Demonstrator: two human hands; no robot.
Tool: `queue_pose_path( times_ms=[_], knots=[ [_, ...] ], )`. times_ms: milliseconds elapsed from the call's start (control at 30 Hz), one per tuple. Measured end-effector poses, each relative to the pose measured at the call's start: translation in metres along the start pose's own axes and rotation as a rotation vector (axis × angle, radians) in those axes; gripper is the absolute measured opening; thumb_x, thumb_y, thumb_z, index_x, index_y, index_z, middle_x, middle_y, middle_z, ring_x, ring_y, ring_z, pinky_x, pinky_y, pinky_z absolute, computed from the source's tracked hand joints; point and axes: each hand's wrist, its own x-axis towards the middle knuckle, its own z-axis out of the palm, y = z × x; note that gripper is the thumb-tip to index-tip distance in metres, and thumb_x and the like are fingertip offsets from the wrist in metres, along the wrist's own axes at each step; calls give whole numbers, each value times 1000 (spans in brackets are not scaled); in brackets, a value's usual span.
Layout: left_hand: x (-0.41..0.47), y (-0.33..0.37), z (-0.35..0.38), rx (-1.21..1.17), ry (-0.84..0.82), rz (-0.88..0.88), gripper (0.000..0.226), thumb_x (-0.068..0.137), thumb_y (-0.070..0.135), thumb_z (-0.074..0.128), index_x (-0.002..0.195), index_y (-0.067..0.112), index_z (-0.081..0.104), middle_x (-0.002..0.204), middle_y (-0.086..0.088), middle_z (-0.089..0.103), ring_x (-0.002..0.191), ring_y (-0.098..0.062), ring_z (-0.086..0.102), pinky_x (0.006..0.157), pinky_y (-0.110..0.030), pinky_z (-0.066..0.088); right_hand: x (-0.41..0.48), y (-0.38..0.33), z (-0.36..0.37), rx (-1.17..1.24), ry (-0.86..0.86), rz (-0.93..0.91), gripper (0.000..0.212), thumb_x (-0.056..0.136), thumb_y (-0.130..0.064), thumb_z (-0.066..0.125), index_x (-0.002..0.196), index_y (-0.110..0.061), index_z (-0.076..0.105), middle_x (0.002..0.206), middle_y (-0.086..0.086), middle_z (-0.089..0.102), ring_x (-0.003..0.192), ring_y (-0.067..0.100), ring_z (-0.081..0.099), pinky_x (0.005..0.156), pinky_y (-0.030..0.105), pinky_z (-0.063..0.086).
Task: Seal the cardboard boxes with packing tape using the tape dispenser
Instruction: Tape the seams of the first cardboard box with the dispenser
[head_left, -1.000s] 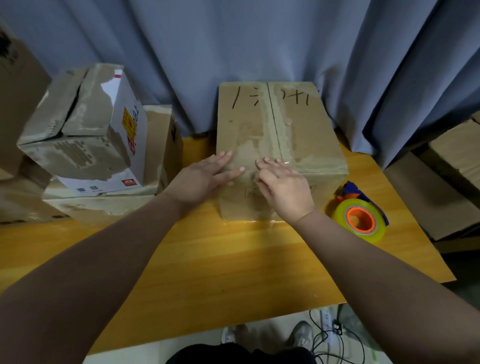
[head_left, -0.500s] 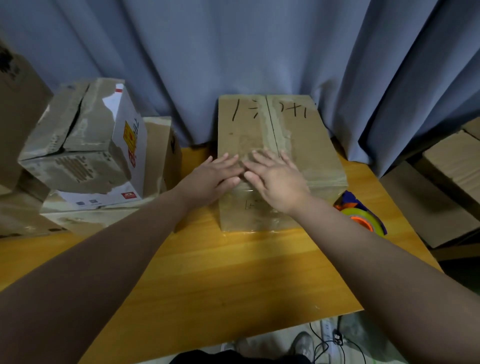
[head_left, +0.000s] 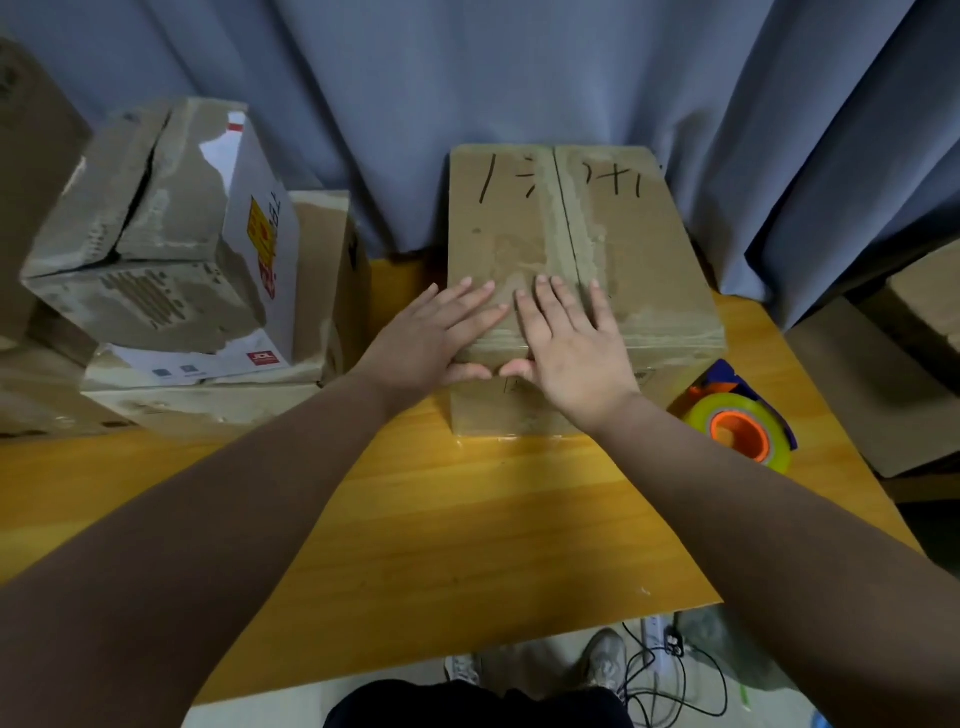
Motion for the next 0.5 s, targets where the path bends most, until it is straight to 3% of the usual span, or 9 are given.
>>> queue_pose_path(
  times_ms=[67, 133, 200, 333, 433, 500],
  knots=[
    [-2, 4, -6, 106, -53, -14, 84, 82, 59, 44, 151, 20, 17, 158, -5, 19, 146, -24, 15, 115, -38, 4, -5, 3, -4, -22, -31, -5, 97, 83, -73, 25, 152, -6, 12, 157, 19, 18, 146, 30, 16, 116, 52, -1],
    [-1, 14, -15, 189, -81, -43, 91, 82, 71, 25, 152, 16, 10, 159, -6, 13, 147, -23, 11, 117, -39, 1, -12, 11, -7, 59, 39, 20, 96, 82, -75, 9, 153, -10, 7, 160, 14, 12, 148, 25, 9, 114, 50, -13],
    [9, 31, -24, 120, -29, -59, 90, 84, 71, 10, 151, 12, 14, 158, -10, 17, 146, -23, 15, 117, -38, 3, -20, 27, -8, 184, 104, 68, 88, 85, -70, -2, 154, -17, 12, 160, 7, 15, 148, 21, 9, 114, 48, -17],
    [57, 70, -26, -10, -54, -50, 66, 97, 57, 14, 152, 22, 10, 160, -3, 3, 147, -16, 0, 117, -33, -5, -29, 72, -8, 241, 59, 186, 82, 85, -65, -12, 150, -34, 26, 161, 1, 13, 148, 23, 3, 112, 50, -19],
    [84, 83, -21, -61, -148, -29, 65, 96, 58, 14, 152, 26, 6, 160, 1, -1, 147, -14, -4, 118, -33, -6, -31, 97, -2, 158, -64, 228, 61, 95, -61, -2, 150, -42, 17, 162, -2, 5, 148, 24, -3, 109, 56, -20],
    [88, 85, -13, -52, -170, -22, 71, 93, 63, 15, 152, 26, 4, 160, 0, 0, 147, -15, -2, 118, -33, -3, -35, 102, 7, 136, -111, 202, 66, 90, -62, -8, 151, -41, 5, 162, -3, 3, 148, 23, 1, 110, 57, -18]
  ],
)
